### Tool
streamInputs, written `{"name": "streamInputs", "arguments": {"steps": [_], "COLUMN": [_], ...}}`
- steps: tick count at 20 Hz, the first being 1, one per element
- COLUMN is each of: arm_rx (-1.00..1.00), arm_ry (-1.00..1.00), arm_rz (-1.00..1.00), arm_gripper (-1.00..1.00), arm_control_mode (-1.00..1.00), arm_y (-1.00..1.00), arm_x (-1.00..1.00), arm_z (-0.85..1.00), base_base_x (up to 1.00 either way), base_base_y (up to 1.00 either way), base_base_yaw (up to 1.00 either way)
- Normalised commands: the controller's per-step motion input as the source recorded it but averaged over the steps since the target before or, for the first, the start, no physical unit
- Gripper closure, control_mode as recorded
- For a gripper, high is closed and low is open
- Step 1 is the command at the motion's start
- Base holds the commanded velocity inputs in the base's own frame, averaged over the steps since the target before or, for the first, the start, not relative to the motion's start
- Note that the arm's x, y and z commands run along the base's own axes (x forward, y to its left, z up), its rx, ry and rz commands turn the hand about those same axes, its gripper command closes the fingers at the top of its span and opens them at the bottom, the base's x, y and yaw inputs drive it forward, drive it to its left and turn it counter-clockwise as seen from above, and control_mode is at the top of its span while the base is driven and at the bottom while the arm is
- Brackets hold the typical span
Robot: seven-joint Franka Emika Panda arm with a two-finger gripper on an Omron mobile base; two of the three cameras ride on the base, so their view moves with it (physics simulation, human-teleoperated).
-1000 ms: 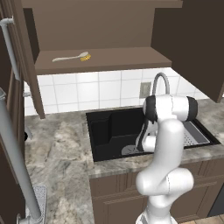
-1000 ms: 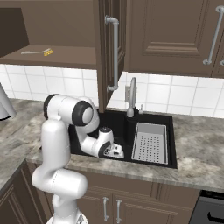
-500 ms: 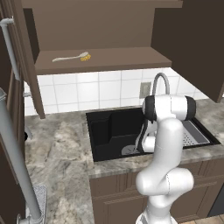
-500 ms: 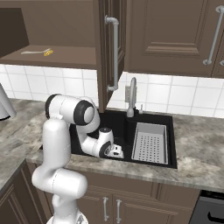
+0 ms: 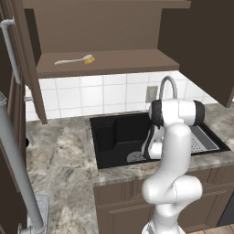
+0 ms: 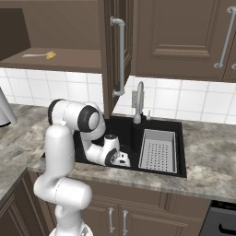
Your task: Pick up the dish brush and dish brush from the sink, and place them back in the cabinet, and close the cabinet doors.
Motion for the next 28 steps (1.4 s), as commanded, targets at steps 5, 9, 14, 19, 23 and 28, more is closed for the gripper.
{"name": "streamInputs", "arguments": {"steps": [5, 9, 14, 19, 23, 28], "arm_rx": [0.00, 0.00, 0.00, 0.00, 0.01, 0.02], "arm_ry": [0.02, 0.09, 0.13, 0.13, 0.13, 0.08], "arm_rz": [0.00, 0.00, 0.00, 0.00, 0.00, 0.00], "arm_gripper": [-1.00, -1.00, -1.00, -1.00, -1.00, -1.00], "arm_control_mode": [-1.00, -1.00, -1.00, -1.00, -1.00, -1.00], "arm_y": [-0.05, -0.04, -0.07, -0.03, -0.03, -0.01], "arm_x": [0.10, 0.15, 0.16, 0.19, 0.18, 0.16], "arm_z": [0.00, 0.00, 0.00, 0.08, 0.15, 0.21], "base_base_x": [0.00, 0.00, 0.00, 0.00, 0.00, 0.00], "base_base_y": [0.00, 0.00, 0.00, 0.00, 0.00, 0.00], "base_base_yaw": [0.00, 0.00, 0.00, 0.00, 0.00, 0.00]}}
